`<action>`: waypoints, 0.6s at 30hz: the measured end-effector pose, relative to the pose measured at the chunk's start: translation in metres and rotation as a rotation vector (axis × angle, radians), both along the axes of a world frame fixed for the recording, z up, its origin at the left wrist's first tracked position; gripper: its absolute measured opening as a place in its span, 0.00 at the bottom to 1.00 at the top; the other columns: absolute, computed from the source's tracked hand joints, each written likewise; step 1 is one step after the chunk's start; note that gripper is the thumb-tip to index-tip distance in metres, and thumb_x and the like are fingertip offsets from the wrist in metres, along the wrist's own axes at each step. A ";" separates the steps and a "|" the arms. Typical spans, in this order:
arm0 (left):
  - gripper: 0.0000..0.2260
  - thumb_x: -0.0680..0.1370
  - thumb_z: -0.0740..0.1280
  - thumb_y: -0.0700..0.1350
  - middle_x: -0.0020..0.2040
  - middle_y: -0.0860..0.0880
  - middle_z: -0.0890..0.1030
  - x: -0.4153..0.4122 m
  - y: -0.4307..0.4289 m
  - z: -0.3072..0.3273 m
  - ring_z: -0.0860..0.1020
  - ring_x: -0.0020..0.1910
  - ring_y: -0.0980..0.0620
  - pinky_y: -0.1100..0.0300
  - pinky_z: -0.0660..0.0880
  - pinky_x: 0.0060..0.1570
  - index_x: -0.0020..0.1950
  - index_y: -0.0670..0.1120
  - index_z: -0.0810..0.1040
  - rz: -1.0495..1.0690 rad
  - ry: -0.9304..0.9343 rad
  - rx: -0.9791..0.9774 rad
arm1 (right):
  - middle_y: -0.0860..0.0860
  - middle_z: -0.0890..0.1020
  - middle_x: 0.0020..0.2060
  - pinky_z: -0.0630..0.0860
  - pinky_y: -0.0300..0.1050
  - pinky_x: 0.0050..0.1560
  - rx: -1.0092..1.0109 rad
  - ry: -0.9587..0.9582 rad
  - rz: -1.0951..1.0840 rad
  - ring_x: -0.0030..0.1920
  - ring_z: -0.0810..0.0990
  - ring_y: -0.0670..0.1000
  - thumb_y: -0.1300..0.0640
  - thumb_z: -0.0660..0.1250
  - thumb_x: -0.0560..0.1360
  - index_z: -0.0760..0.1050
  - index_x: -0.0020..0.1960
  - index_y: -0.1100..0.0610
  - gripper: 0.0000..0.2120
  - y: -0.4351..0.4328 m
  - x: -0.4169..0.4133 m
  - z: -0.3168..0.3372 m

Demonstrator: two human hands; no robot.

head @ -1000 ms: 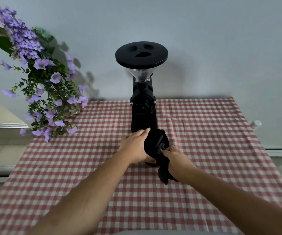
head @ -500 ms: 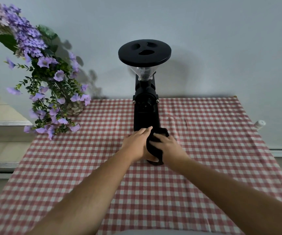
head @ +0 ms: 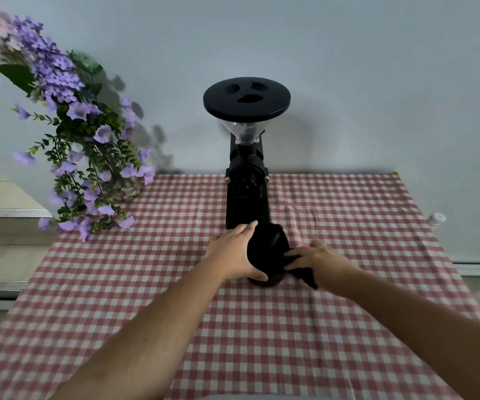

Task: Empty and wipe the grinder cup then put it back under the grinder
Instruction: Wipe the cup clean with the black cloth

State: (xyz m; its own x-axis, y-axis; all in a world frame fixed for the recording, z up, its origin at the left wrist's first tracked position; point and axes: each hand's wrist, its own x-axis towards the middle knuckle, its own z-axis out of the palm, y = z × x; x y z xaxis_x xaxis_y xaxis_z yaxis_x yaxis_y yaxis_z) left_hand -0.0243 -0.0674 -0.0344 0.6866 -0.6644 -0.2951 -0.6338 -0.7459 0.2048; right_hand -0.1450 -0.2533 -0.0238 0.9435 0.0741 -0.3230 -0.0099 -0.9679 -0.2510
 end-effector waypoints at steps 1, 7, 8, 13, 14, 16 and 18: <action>0.57 0.64 0.74 0.68 0.80 0.53 0.53 0.000 0.000 0.001 0.59 0.76 0.49 0.45 0.63 0.70 0.80 0.55 0.41 -0.004 0.002 0.006 | 0.39 0.66 0.71 0.71 0.43 0.59 0.005 -0.054 -0.008 0.56 0.65 0.47 0.63 0.59 0.78 0.71 0.66 0.41 0.22 -0.001 0.008 0.009; 0.56 0.63 0.74 0.67 0.79 0.51 0.56 -0.002 -0.003 0.003 0.63 0.74 0.49 0.46 0.69 0.66 0.80 0.52 0.43 -0.019 -0.036 0.024 | 0.40 0.51 0.77 0.75 0.44 0.56 -0.044 -0.148 -0.104 0.64 0.62 0.52 0.68 0.55 0.77 0.52 0.76 0.43 0.34 0.009 0.013 -0.002; 0.56 0.63 0.73 0.68 0.79 0.51 0.57 -0.003 -0.004 0.003 0.64 0.74 0.49 0.46 0.70 0.65 0.80 0.52 0.43 -0.021 -0.046 0.024 | 0.41 0.47 0.77 0.75 0.44 0.58 -0.051 -0.117 -0.133 0.66 0.61 0.53 0.67 0.55 0.77 0.48 0.76 0.44 0.34 0.015 0.006 -0.008; 0.56 0.64 0.73 0.68 0.78 0.52 0.58 -0.004 -0.005 0.002 0.65 0.72 0.50 0.49 0.71 0.63 0.80 0.51 0.43 -0.018 -0.077 0.026 | 0.49 0.59 0.75 0.72 0.46 0.64 0.042 -0.050 -0.273 0.68 0.64 0.55 0.67 0.56 0.77 0.59 0.74 0.52 0.28 0.055 -0.014 -0.020; 0.56 0.64 0.73 0.68 0.78 0.51 0.58 -0.004 -0.006 0.001 0.66 0.72 0.50 0.49 0.70 0.63 0.80 0.52 0.43 -0.011 -0.075 0.025 | 0.50 0.66 0.72 0.74 0.46 0.61 0.159 -0.029 -0.340 0.65 0.68 0.54 0.69 0.55 0.76 0.65 0.72 0.52 0.27 0.058 -0.008 -0.017; 0.55 0.65 0.74 0.66 0.78 0.51 0.59 -0.002 -0.008 0.000 0.67 0.71 0.49 0.47 0.70 0.63 0.80 0.52 0.44 0.000 -0.069 0.023 | 0.53 0.77 0.61 0.78 0.46 0.54 0.401 0.049 -0.432 0.55 0.77 0.52 0.70 0.52 0.75 0.72 0.66 0.53 0.25 0.055 0.006 -0.008; 0.54 0.65 0.75 0.63 0.77 0.50 0.60 -0.001 -0.009 -0.001 0.66 0.72 0.49 0.45 0.67 0.65 0.79 0.52 0.45 -0.002 -0.073 0.015 | 0.52 0.79 0.55 0.80 0.46 0.49 0.501 0.117 -0.436 0.48 0.79 0.51 0.69 0.51 0.76 0.73 0.66 0.52 0.25 0.047 0.011 0.000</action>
